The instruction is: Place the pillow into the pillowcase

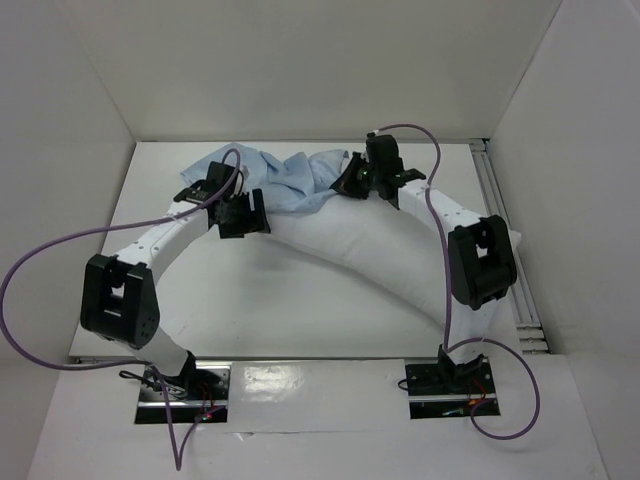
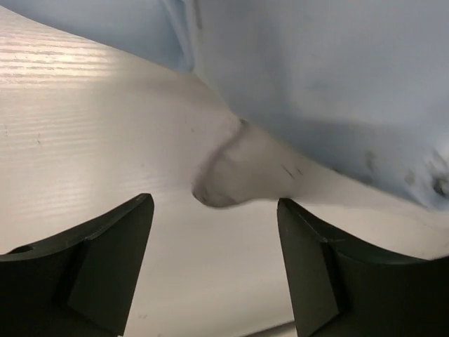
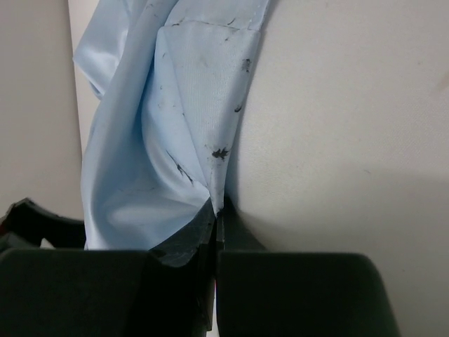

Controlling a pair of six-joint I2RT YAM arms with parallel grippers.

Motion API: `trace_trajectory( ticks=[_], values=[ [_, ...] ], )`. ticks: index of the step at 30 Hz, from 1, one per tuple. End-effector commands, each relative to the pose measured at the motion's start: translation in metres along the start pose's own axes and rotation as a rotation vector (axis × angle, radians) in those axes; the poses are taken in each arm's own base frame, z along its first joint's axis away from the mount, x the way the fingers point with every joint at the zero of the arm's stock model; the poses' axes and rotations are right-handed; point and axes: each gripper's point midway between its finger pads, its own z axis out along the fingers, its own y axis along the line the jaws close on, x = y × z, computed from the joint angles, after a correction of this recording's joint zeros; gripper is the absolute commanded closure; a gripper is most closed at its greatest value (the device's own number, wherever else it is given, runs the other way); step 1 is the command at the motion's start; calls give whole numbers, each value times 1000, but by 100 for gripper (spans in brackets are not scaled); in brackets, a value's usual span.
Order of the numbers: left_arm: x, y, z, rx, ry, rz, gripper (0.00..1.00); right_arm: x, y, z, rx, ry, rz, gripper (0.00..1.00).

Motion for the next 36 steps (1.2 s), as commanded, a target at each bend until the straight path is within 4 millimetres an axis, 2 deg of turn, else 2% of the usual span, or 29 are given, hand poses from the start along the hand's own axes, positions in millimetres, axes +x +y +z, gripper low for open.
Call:
trace_trajectory(
  ticks=[1, 3, 4, 5, 7, 8, 10, 13, 14, 16, 24, 25, 27, 30, 31, 32, 36],
  values=[
    [-38, -9, 5, 84, -183, -88, 16, -6, -11, -8, 49, 6, -29, 100],
    [-44, 0, 4, 93, -234, -134, 21, -5, -10, -8, 42, 12, -38, 100],
    [-39, 4, 4, 108, -242, -177, 23, -3, -12, -9, 49, 19, -36, 100],
    [-49, 5, 3, 161, -275, -204, 24, -4, -12, -6, 49, 20, -36, 100],
    [-58, 6, 0, 211, -294, -276, 28, -3, -14, -7, 54, 26, -42, 100],
    [-65, 18, 2, 229, -330, -313, 28, -5, -9, -8, 40, 26, -45, 100],
    [-66, 10, -2, 350, -327, -342, 29, -3, -12, -5, 45, 32, -42, 100],
    [-71, 16, 9, 369, -295, -343, 29, -3, -12, -5, 45, 32, -42, 100],
    [-79, 11, 9, 390, -295, -324, 29, -6, -9, -6, 40, 26, -45, 100],
    [-71, 5, 23, 448, -231, -308, 33, -5, -10, -4, 45, 32, -42, 100],
    [-73, -9, 45, 574, -144, -287, 30, -8, -8, -1, 49, 37, -41, 100],
    [-73, -9, 45, 574, -144, -287, 32, -8, -8, -1, 49, 37, -41, 100],
    [-75, -10, 48, 581, -146, -306, 44, -11, -5, -2, 42, 29, -44, 100],
    [-82, -6, 47, 553, -182, -315, 83, -13, -3, -3, 42, 29, -44, 100],
    [-89, -8, 42, 553, -204, -307, 92, -14, -4, -3, 49, 23, -44, 100],
    [-85, -5, 44, 532, -191, -323, 100, -12, -6, -3, 55, 30, -51, 100],
    [-88, -2, 31, 480, -213, -288, 100, -12, -6, -3, 55, 30, -51, 100]
  ],
)
